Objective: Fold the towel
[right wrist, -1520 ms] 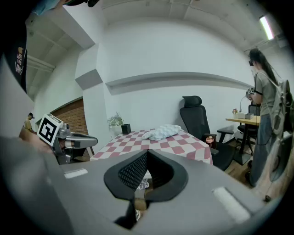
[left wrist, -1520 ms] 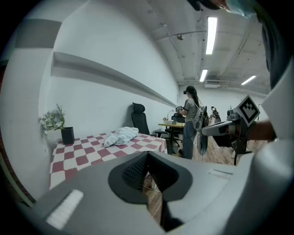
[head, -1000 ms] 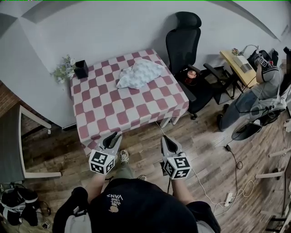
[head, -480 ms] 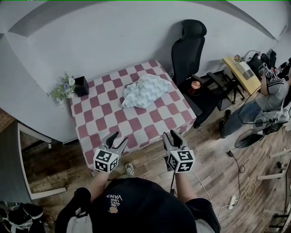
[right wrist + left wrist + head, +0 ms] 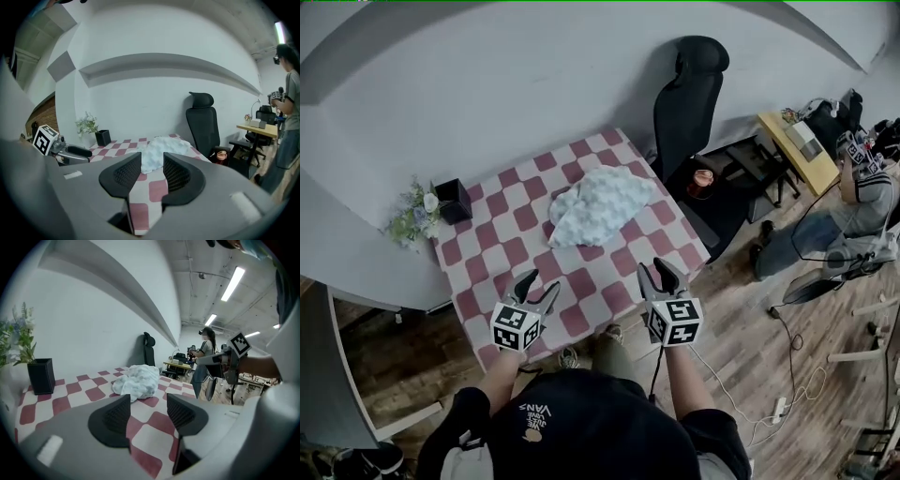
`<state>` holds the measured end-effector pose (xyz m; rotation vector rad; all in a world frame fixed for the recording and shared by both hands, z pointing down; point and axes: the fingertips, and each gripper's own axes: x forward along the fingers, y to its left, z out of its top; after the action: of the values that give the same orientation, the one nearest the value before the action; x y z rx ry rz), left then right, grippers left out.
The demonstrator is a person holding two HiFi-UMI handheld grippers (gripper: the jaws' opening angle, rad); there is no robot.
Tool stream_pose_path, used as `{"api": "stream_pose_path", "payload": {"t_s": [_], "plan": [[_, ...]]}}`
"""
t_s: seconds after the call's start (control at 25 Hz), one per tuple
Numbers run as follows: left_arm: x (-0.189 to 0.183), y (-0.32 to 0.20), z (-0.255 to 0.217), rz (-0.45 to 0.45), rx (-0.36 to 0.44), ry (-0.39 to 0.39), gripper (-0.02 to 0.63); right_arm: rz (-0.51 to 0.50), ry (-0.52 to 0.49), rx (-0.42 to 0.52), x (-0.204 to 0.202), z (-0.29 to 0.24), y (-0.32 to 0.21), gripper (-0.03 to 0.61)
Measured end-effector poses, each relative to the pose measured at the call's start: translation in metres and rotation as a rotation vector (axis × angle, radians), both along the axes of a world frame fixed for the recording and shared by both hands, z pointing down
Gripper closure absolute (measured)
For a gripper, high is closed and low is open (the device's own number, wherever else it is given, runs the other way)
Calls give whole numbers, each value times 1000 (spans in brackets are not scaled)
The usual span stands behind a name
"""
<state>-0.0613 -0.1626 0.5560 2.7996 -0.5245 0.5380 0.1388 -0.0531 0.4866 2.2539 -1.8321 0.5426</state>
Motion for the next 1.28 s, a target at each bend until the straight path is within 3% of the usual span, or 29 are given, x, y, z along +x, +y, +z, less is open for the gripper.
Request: {"api": "stream_pose_path", "payload": {"t_s": [0.32,0.64,0.88,1.28], "plan": [[41,-38,39,-32,-75,-52,340,-149,25,-46,61,8,-88,443],[69,-74,71,-134,-106,-120,325,-347,46,-119,102,34,-185,441],[72,-89,84,-185,-126,-149,302,-469,39,-155,113,52,-245,398],[83,-94,105,-158,-212,-174,298,-617,-54,-324,117,100,-318,373]]}}
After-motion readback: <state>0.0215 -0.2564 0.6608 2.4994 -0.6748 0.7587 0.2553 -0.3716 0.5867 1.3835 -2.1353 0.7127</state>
